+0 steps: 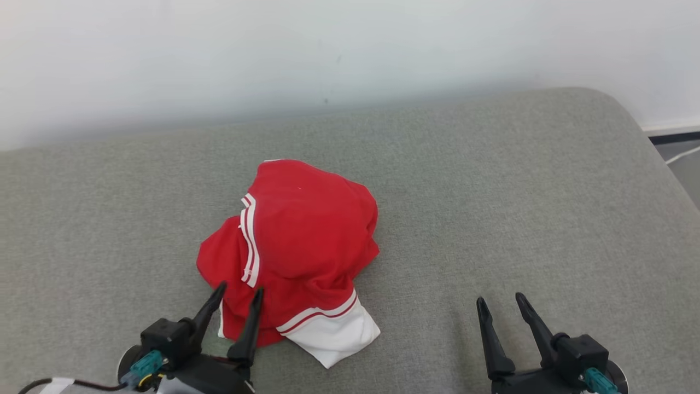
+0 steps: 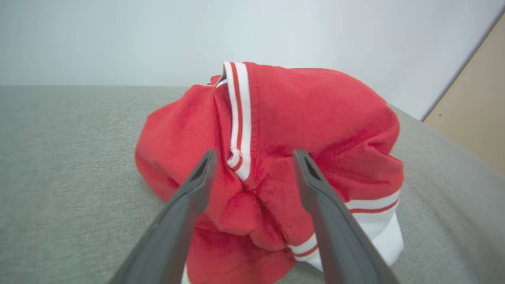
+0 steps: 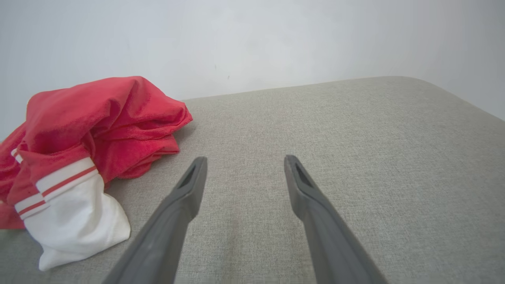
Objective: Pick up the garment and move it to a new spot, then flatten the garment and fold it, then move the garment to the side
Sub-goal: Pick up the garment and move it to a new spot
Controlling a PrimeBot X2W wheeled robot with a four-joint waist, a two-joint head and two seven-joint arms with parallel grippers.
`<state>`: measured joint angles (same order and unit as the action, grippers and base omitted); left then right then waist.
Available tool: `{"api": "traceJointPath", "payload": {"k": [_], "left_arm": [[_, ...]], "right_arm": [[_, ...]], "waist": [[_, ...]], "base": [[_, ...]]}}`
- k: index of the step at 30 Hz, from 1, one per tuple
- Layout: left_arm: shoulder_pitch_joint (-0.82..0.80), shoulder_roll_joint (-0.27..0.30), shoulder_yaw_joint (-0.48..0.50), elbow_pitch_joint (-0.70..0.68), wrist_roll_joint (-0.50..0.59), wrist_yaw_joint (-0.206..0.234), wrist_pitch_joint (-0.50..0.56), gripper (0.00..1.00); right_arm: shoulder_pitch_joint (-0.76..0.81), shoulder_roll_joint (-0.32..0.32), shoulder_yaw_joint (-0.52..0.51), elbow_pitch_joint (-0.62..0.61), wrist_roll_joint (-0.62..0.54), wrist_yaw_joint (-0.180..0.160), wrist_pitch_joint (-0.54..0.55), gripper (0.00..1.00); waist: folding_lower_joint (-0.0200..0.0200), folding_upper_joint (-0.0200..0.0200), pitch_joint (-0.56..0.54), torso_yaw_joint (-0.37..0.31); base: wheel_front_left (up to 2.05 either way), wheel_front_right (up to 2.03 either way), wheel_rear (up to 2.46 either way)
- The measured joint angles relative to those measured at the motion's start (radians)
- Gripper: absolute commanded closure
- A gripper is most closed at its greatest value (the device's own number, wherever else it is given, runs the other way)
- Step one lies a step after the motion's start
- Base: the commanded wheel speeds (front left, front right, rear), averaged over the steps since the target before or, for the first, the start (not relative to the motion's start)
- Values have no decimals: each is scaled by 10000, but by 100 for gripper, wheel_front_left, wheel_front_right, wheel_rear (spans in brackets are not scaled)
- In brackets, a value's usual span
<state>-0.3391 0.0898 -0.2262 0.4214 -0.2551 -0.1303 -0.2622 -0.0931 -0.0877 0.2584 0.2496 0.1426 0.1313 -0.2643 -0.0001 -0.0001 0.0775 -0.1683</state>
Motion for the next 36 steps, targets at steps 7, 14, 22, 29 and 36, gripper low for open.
{"api": "traceJointPath", "payload": {"k": [7,14,22,29,36], "left_arm": [[380,-117,838,-234,391,0,2,0],[587,-268,1041,-132,481,0,0,0],[-64,-336,1277,1231,673,29,2,0],[-1073,-366,1845,2324,516,171,2,0],[-1401,-378,1908,2523,337,67,2,0]], "right_arm": [[204,15,-50,17,67,0,0,0],[223,42,-46,33,128,0,0,0],[221,36,-17,-38,123,0,0,0],[118,17,-75,-46,84,0,0,0],[33,10,-159,-84,65,0,0,0]], "waist": [[0,0,-345,314],[0,0,-555,426],[0,1,-311,329],[2,2,158,117],[3,2,433,-12]], "base": [[0,0,0],[0,0,0],[0,0,0],[0,0,0],[0,0,0]]}}
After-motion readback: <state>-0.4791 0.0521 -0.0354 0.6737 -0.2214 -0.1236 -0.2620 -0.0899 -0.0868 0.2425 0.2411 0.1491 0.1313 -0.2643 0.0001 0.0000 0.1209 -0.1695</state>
